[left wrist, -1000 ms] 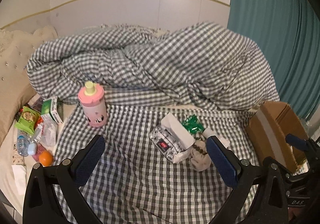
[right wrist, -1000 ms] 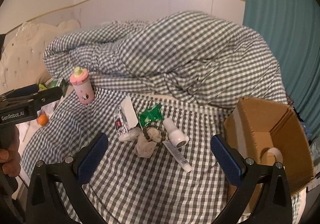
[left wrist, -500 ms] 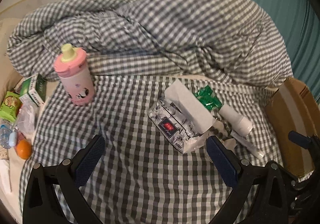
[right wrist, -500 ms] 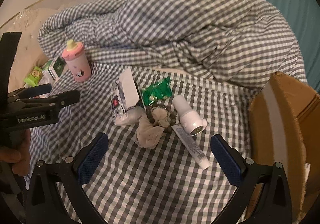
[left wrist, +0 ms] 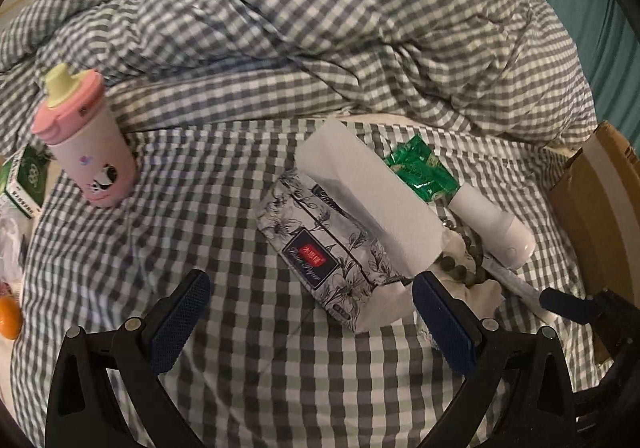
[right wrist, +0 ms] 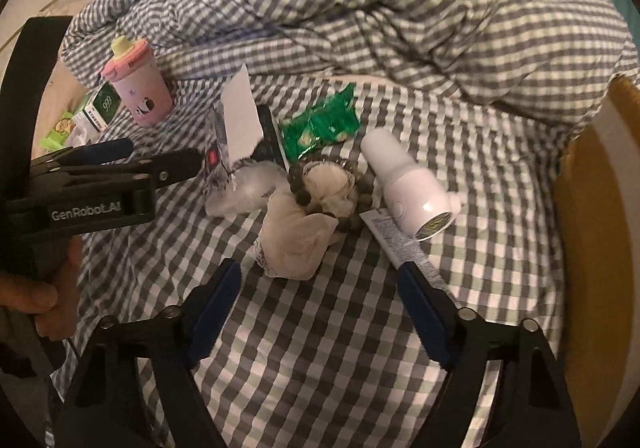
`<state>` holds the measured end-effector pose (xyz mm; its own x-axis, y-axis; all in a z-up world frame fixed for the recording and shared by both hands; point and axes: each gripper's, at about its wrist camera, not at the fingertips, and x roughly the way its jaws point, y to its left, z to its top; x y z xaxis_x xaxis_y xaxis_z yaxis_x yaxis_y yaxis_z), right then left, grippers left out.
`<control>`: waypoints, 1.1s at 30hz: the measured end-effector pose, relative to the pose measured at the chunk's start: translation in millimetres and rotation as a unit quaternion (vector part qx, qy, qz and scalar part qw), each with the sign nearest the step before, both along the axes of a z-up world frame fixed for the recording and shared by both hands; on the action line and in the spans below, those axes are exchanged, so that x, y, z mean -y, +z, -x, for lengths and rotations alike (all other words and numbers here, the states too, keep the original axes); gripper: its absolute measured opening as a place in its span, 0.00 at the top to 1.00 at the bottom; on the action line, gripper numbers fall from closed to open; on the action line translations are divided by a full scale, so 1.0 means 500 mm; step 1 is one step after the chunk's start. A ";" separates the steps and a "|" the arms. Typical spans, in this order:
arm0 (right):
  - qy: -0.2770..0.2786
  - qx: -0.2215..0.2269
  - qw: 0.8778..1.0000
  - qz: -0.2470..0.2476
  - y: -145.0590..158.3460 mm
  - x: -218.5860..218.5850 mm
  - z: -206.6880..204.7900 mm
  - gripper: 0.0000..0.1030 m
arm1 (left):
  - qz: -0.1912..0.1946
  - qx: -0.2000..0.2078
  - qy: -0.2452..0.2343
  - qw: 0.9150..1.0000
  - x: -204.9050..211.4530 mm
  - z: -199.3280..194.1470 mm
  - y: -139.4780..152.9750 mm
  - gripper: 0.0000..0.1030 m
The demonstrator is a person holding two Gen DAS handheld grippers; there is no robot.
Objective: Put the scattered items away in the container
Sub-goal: 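Grasp the floral tissue pack with the left tool while the right tool grasps the white lace cloth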
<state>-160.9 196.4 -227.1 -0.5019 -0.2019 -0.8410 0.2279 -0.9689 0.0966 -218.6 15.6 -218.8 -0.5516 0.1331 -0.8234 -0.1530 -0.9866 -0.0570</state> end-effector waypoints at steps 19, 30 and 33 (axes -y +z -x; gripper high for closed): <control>0.027 0.035 0.998 0.047 -0.080 0.016 0.058 0.51 | -0.022 0.007 -0.016 1.000 -0.060 0.072 -0.050 0.00; 0.040 0.042 0.996 0.061 -0.087 0.023 0.069 0.74 | -0.027 0.018 -0.029 0.999 -0.068 0.082 -0.076 0.61; 0.039 0.042 0.996 0.062 -0.087 0.023 0.069 0.74 | -0.030 0.015 -0.030 0.999 -0.070 0.083 -0.073 0.68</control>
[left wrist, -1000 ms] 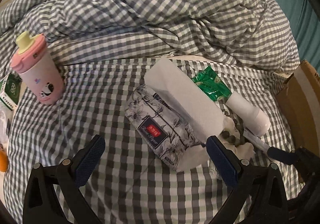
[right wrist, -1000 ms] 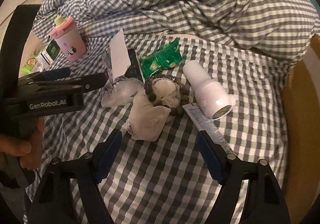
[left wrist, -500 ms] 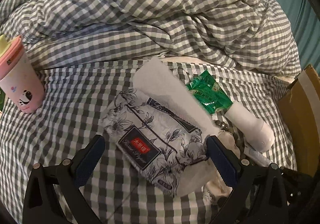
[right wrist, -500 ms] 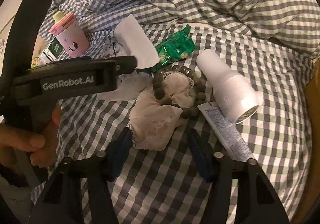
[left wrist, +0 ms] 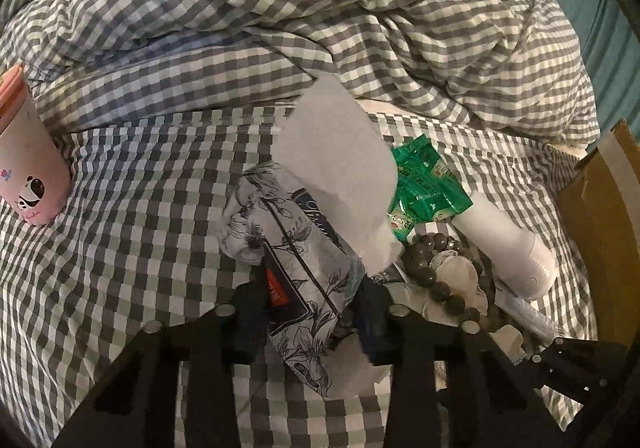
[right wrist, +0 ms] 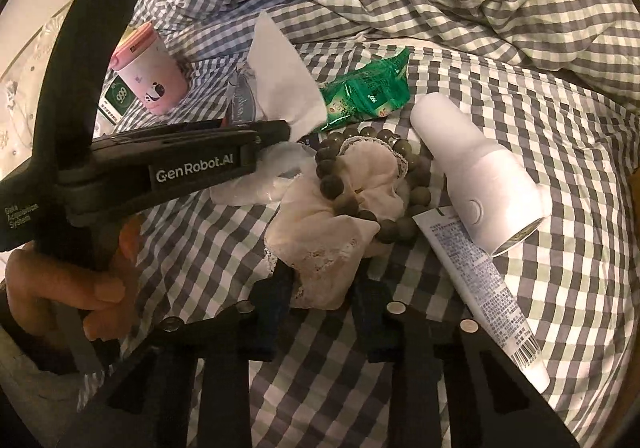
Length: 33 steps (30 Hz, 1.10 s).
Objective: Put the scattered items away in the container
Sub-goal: 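Grasp the floral tissue pack with the left tool while the right tool grasps the white lace cloth, then carry the floral tissue pack and lace cloth with both tools over the box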
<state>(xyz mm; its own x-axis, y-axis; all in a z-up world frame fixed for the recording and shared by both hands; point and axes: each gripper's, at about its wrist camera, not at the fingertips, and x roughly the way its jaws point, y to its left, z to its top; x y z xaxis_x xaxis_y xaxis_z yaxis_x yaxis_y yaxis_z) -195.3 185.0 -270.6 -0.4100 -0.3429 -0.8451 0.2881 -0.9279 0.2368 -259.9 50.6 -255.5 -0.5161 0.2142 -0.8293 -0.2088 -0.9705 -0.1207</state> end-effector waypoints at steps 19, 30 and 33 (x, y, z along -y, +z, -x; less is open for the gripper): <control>-0.004 -0.031 0.999 0.008 0.077 -0.009 -0.037 0.92 | -0.003 -0.052 0.012 0.999 0.052 -0.053 0.116 0.72; -0.012 -0.070 0.997 0.004 0.167 -0.022 -0.096 0.92 | -0.005 -0.092 0.018 0.996 0.061 -0.115 0.215 0.72; -0.015 -0.079 0.997 0.003 0.190 -0.024 -0.114 0.92 | -0.005 -0.103 0.019 0.994 0.065 -0.135 0.242 0.72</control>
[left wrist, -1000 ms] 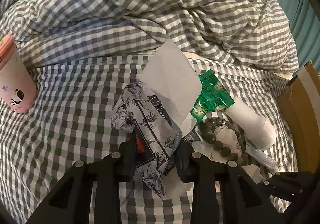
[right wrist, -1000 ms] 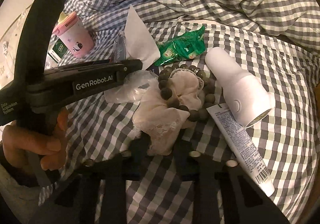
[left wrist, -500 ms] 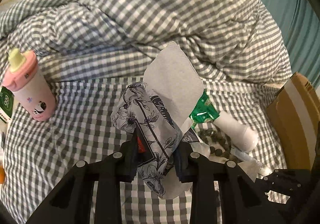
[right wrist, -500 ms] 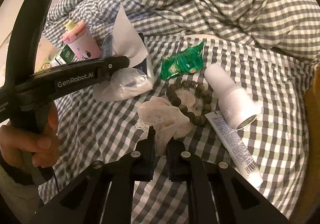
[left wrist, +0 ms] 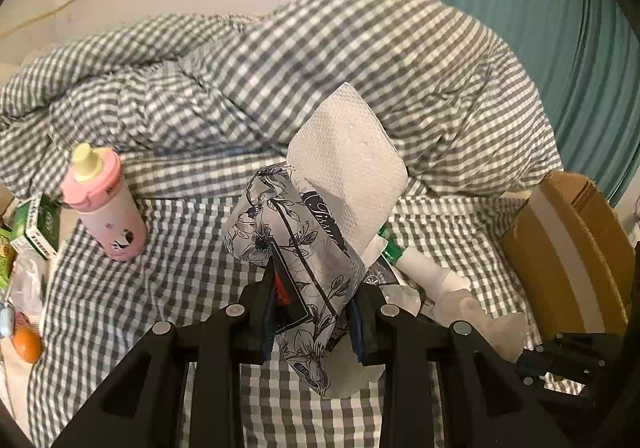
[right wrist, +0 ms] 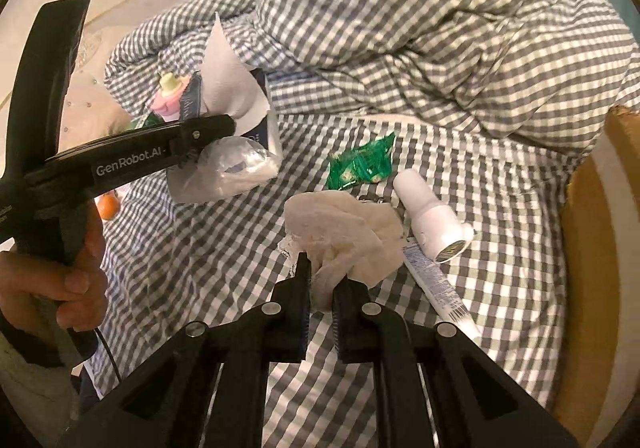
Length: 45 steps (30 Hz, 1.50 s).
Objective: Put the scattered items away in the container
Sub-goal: 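Carry the floral tissue pack and lace cloth with both tools over the box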
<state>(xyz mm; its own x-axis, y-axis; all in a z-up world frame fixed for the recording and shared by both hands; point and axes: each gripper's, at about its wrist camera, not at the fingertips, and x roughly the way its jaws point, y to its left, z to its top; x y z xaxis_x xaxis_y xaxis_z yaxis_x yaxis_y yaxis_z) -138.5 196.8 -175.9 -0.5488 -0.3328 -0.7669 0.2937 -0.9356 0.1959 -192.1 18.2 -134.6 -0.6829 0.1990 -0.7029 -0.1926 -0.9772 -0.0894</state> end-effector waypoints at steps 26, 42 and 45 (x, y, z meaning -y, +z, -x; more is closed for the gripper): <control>-0.042 -0.144 0.988 -0.029 0.253 -0.006 -0.196 0.92 | -0.005 -0.100 0.020 0.995 0.026 -0.217 0.210 0.72; -0.073 -0.230 0.970 -0.041 0.386 -0.038 -0.344 0.92 | -0.019 -0.170 0.011 0.985 0.010 -0.362 0.319 0.72; -0.081 -0.239 0.967 -0.043 0.404 -0.053 -0.368 0.92 | -0.020 -0.175 0.004 0.984 0.001 -0.382 0.327 0.71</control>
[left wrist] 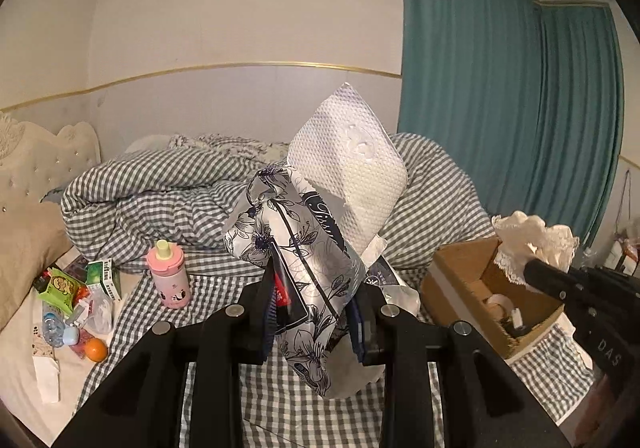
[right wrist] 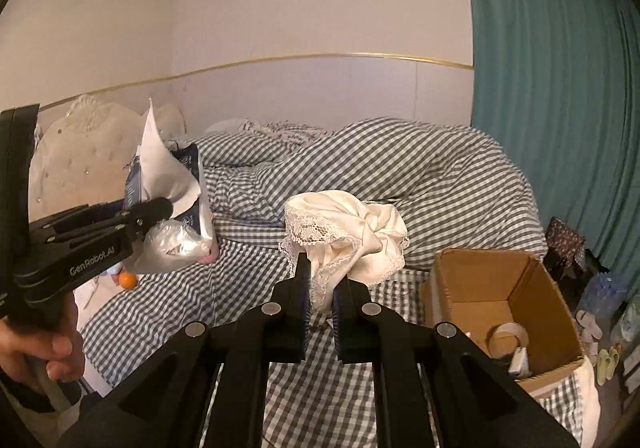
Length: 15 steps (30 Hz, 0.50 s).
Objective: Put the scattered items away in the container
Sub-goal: 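Carry the floral tissue pack and lace cloth with both tools over the box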
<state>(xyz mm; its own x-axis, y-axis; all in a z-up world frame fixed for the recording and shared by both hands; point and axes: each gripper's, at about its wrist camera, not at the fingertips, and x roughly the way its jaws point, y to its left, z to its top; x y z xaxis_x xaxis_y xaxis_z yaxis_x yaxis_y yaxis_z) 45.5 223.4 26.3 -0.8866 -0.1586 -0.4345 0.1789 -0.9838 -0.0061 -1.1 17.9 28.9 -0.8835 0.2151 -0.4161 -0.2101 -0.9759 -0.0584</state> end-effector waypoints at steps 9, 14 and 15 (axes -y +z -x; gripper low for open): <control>-0.020 -0.014 1.000 0.002 0.014 -0.043 -0.055 0.92 | 0.001 -0.013 -0.022 1.000 -0.050 -0.040 0.016 0.71; -0.033 -0.016 0.999 0.004 0.027 -0.071 -0.072 0.92 | 0.003 -0.017 -0.035 0.999 -0.088 -0.046 0.024 0.71; -0.035 -0.018 0.999 0.004 0.032 -0.075 -0.078 0.92 | 0.002 -0.018 -0.038 0.999 -0.096 -0.047 0.026 0.71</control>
